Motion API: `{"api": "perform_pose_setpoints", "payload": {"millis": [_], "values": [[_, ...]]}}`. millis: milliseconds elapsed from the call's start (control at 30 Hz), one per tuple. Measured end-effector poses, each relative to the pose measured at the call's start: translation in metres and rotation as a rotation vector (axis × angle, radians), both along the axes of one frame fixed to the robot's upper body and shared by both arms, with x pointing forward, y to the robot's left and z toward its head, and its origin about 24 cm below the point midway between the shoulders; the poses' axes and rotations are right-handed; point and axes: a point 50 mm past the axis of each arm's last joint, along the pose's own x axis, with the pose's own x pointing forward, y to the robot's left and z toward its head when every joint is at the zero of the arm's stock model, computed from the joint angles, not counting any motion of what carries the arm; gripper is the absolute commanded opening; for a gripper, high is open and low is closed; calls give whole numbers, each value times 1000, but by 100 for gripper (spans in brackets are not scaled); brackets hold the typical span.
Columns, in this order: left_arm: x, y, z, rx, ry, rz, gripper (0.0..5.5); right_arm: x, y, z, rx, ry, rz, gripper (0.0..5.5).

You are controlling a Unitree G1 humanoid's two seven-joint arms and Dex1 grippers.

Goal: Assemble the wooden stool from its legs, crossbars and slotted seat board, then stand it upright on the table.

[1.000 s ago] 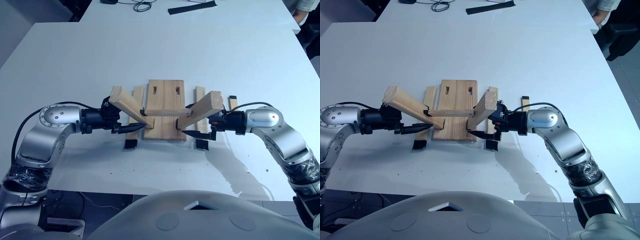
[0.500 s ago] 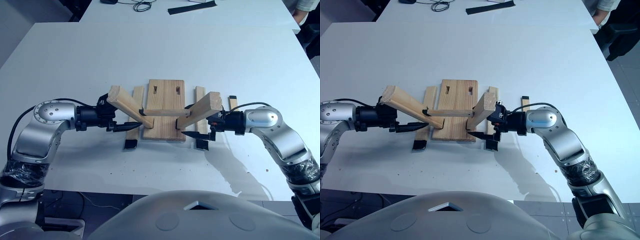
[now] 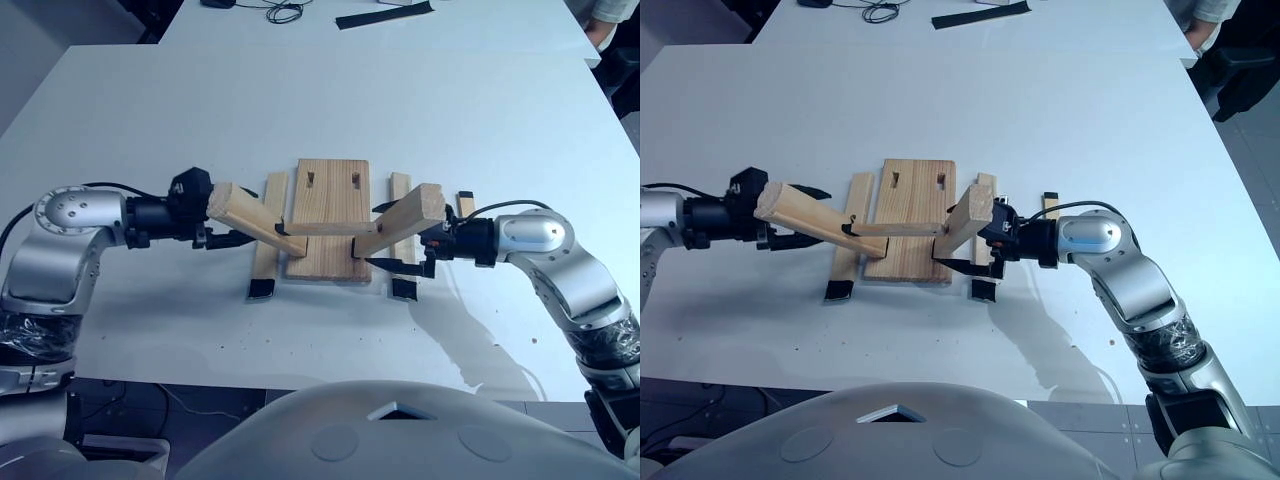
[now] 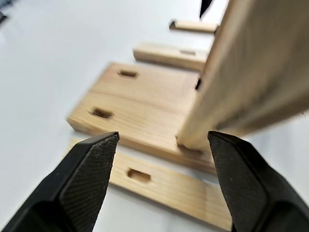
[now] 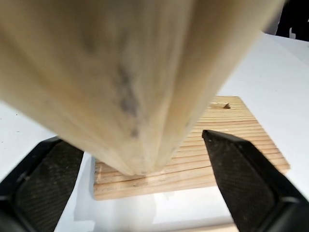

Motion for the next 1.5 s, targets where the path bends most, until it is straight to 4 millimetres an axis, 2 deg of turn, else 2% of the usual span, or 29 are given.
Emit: {"api": "perform_pose_setpoints", "payload": {"millis": [133,267,400,600,767,1067,1233,1333,1500], "values": [[12,9,22,-54,-45,45,342,-1,1,1,7,7,10,432],[28,14,63,-148,-133,73,342,-2,1,1,8,9,9,432],[33,12,83,-194,-169,58,342,-4,2,3,17,14,10,374],[24,1,76,-179,-148,7,342,-4,0,7,21,1,1,286],[18,-11,82,-182,-159,-51,342,-4,-5,10,13,-10,-7,209],[16,-33,93,-166,-188,-168,342,-5,-8,11,11,-3,-12,207],[12,-42,91,-146,-173,-228,342,-6,-7,12,11,-4,-13,202],[5,-53,88,-117,-165,-315,342,-6,-6,11,12,-3,-14,202],[6,-66,91,-65,-183,-404,342,-6,-5,11,13,-3,-14,202]]}}
